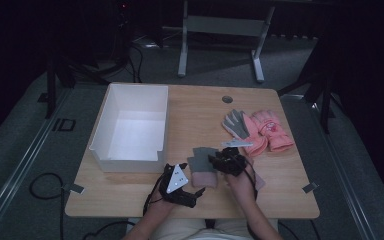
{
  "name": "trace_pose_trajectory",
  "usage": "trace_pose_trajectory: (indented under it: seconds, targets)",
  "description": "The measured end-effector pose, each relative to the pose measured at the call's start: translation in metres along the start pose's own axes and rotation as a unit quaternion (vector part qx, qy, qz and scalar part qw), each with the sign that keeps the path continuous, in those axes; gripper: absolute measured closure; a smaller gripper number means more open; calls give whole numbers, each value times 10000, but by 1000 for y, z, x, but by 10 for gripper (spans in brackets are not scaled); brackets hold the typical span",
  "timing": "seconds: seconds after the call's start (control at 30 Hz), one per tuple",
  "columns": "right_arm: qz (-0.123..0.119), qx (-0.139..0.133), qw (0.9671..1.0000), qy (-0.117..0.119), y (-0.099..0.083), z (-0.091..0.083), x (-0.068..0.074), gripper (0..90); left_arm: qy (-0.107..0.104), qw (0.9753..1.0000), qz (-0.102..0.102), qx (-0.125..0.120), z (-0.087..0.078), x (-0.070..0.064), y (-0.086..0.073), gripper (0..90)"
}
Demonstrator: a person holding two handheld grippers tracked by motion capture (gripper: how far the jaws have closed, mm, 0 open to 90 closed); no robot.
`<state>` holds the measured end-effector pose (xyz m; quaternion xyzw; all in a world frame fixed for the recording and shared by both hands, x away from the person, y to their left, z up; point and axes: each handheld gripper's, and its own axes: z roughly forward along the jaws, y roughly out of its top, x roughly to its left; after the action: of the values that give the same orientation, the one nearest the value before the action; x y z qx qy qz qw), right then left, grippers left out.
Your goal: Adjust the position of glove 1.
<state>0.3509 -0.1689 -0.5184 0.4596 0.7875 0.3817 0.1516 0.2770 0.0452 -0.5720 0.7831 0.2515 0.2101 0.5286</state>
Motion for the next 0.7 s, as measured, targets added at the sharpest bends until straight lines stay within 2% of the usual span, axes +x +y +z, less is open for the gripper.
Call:
trace_pose_trajectory:
  seconds: [0.07,0.1,0.13,0.17,0.33,0.47,0.5,0.53,0.6,0.7]
  targets:
    - [-249,-81,9997,-10,6,-14,-10,614,-11,10000,-4,-12,0,0,0,0]
    - [-393,-95,9992,61,8,-19,-16,613,-13,10000,1,-4,0,0,0,0]
    - [-393,-95,9992,61,8,-19,-16,613,-13,10000,1,-4,0,0,0,0]
    - [-678,-20,9975,195,8,-29,-28,614,-7,10000,6,6,0,0,0,0]
    - [-846,131,9951,496,-2,-46,-49,636,-24,10000,-20,13,0,1,0,0]
    - [-1259,344,9900,530,-17,-49,-64,629,-17,10000,6,19,0,0,0,0]
    - [-1297,455,9893,498,-21,-47,-68,624,-14,10000,14,24,0,0,0,0]
    - [-1297,455,9893,498,-21,-47,-68,624,-14,10000,14,24,0,0,0,0]
    - [-1282,640,9884,513,-32,-43,-79,610,-11,10000,6,29,1,0,0,0]
    - [-1358,754,9868,464,-41,-39,-84,593,-9,10000,24,22,1,-1,0,0]
